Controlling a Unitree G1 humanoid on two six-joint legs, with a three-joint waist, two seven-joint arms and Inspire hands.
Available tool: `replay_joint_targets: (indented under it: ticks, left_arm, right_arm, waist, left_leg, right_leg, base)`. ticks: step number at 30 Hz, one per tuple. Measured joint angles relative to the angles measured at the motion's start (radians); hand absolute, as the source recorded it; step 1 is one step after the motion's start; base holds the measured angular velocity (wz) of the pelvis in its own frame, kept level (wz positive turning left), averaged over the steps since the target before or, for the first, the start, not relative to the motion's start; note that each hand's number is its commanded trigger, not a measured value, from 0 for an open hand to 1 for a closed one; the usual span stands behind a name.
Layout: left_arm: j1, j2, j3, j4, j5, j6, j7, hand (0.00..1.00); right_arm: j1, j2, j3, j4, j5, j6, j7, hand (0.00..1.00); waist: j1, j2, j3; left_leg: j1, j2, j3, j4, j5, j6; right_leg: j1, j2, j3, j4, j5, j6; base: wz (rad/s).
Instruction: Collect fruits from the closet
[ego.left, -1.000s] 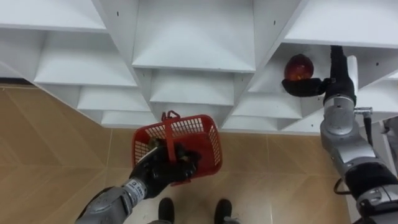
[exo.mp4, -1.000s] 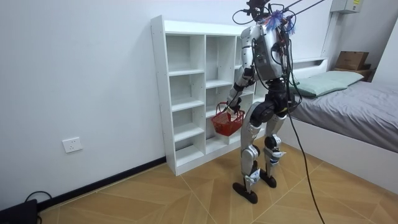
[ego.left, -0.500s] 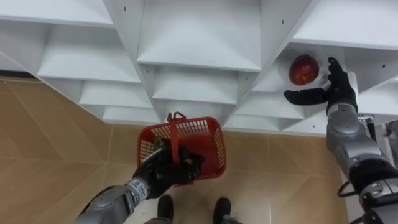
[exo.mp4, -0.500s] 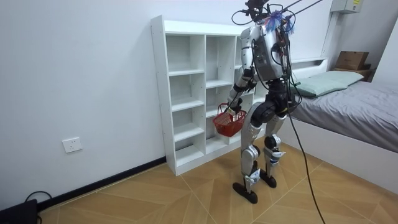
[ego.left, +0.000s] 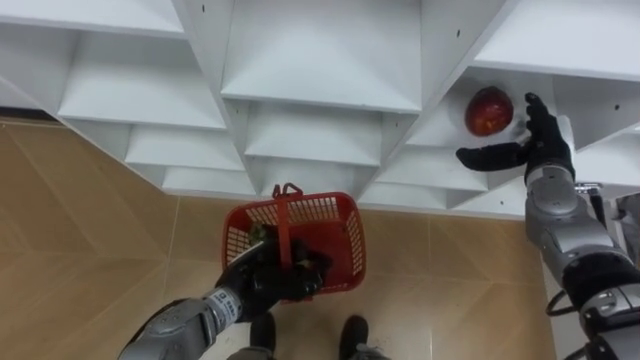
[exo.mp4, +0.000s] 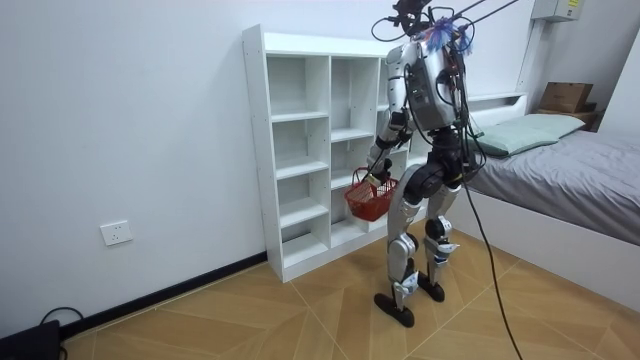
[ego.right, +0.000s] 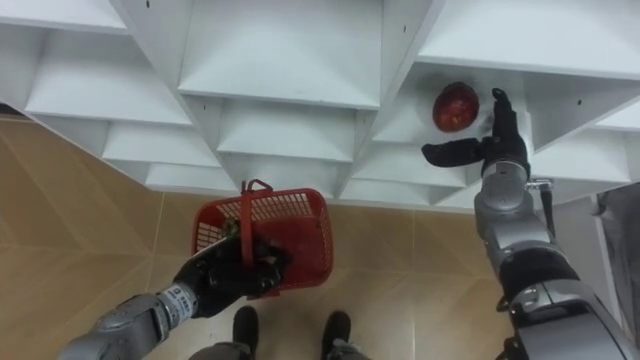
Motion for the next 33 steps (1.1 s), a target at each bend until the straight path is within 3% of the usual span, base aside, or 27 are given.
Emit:
replay_joint_targets:
  ticks: [33]
  left_arm:
    - [0.003, -0.011, -0.036, 0.024, -0.019, 0.010, 0.000, 1.00]
  right_arm:
    - [-0.033, 0.000, 0.004, -0.011, -0.052, 0.000, -0.025, 0.00]
  waist:
    - [0.030, 0.004, 0.0024]
  left_leg:
    - [-0.014, -0.001, -0.002, 0.011, 0.001, 0.001]
  right_leg:
    - [-0.013, -0.001, -0.011, 0.030, -0.015, -0.003]
  base:
    - [0.01]
